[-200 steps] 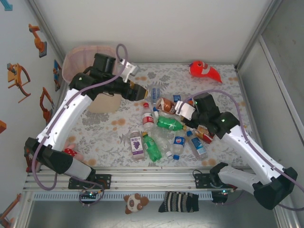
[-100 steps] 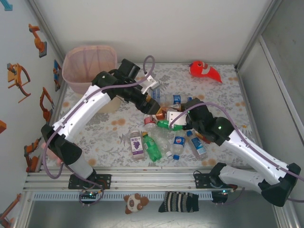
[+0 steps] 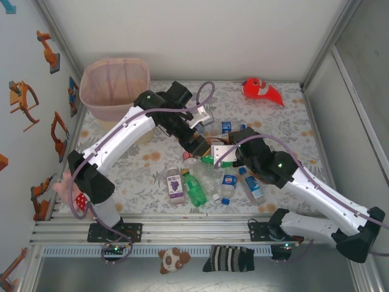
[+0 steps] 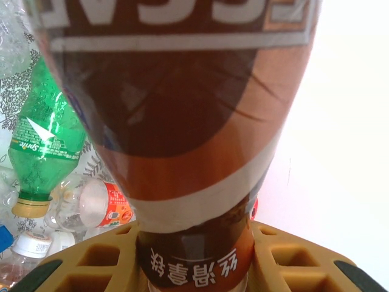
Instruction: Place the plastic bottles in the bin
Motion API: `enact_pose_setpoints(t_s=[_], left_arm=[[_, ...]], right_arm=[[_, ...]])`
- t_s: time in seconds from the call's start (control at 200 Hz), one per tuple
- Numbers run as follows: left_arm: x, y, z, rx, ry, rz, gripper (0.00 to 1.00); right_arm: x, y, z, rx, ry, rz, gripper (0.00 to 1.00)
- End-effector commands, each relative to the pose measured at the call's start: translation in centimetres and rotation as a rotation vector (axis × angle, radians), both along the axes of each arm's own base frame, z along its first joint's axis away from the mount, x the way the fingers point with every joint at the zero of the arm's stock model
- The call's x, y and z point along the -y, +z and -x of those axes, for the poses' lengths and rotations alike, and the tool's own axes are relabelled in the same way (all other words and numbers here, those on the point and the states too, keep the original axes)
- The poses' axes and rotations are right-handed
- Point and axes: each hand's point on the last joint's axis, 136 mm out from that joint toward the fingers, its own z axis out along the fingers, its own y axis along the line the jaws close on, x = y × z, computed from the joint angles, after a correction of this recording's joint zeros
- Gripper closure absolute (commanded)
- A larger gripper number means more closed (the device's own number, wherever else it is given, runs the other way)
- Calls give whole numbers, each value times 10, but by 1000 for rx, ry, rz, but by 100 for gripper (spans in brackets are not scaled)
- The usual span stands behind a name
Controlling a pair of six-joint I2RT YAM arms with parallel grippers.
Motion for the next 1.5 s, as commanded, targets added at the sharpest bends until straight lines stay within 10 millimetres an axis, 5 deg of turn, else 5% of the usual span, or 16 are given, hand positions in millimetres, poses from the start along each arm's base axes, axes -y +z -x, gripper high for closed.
enact_pose_setpoints(t_s=[0.0, 0.546, 0.746, 0.906, 1.137, 1.497], left_arm=[[0, 7, 15, -33, -67, 12, 25], [1, 3, 23, -74, -121, -19, 46], [0, 6, 23, -66, -121, -14, 50], [-1, 4, 20, -44, -114, -29, 52], [-9, 7, -3, 59, -39, -43, 55], [-38, 42, -63, 232, 203, 34, 58]], right_arm=[[-1, 12, 3, 34, 13, -20, 97], [-1, 16, 4, 57, 4, -16, 95], [1, 15, 8, 42, 4, -24, 78], [2, 14, 10, 24, -4, -41, 42], [-3, 29, 9, 54, -38, -188, 21], [4, 63, -10, 18, -317, -592, 16]])
